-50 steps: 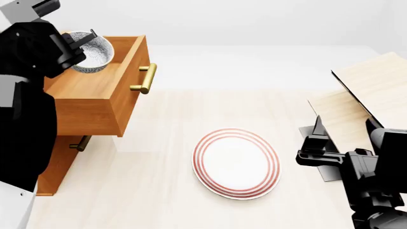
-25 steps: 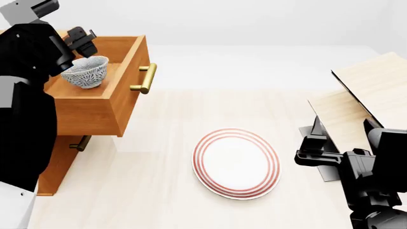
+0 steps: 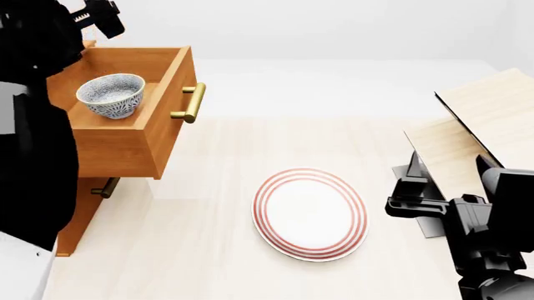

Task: Open the top drawer of the cabinet and put the bowl in it.

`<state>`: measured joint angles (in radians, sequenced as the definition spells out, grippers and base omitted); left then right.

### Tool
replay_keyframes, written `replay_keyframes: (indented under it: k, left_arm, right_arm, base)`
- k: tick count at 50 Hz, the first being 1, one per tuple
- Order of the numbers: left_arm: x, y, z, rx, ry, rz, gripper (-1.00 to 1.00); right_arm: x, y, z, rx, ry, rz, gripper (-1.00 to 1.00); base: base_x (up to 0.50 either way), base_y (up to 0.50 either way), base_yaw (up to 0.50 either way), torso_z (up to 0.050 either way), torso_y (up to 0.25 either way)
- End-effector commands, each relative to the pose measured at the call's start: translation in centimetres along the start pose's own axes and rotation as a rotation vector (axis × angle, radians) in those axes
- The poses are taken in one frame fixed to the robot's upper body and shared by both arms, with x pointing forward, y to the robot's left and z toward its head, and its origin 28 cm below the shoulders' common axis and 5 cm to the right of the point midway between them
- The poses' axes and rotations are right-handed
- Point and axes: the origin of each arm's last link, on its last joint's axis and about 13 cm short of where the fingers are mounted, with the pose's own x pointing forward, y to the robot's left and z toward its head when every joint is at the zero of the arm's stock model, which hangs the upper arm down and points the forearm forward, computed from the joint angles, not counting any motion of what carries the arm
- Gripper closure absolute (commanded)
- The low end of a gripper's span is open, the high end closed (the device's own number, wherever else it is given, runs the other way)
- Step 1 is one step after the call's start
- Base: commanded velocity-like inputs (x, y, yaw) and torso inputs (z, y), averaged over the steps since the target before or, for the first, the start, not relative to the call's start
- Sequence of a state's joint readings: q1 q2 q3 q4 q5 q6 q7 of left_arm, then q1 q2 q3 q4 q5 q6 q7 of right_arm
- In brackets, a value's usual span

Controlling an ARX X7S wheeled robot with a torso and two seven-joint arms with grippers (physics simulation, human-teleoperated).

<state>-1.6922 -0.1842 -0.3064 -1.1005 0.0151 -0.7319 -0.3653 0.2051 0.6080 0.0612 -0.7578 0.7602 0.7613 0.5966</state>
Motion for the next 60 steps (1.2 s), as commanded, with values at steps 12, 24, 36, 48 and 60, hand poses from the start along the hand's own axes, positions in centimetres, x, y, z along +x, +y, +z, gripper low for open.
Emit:
replay_keyframes:
  k: [12, 24, 36, 48, 60]
  left_arm:
    - [-8.7, 2.9, -2.1, 0.187, -0.209, -0.344, -1.0]
    - [-13.6, 8.2, -6.0, 0.267, -0.31, -0.324, -1.0]
    - [-18.3, 10.8, -7.6, 0.31, -0.338, -0.536, -1.0]
    - [-22.0, 12.4, -6.9, 0.317, -0.446, -0.579, -1.0]
    - [-24.0, 13.2, -6.3, 0.305, -0.524, -0.603, -1.0]
  right_arm:
    - [-0.8, 0.7, 1.3, -0.001, -0.072, 0.035, -1.0]
    - [-2.4, 0.8, 3.0, -0.011, -0.151, 0.049, -1.0]
    - [-4.0, 0.5, 4.6, -0.038, -0.22, 0.03, -1.0]
    - [-5.5, -0.2, 6.9, -0.069, -0.312, 0.001, -1.0]
    - [-5.9, -1.0, 8.1, -0.098, -0.376, -0.025, -1.0]
  base:
    - [0.0, 0.0, 0.0, 0.0, 0.0]
    - [0.0, 0.0, 0.0, 0.0, 0.0]
    - [0.0, 0.0, 0.0, 0.0, 0.0]
    - [0.0, 0.0, 0.0, 0.0, 0.0]
    - [0.0, 0.0, 0.0, 0.0, 0.0]
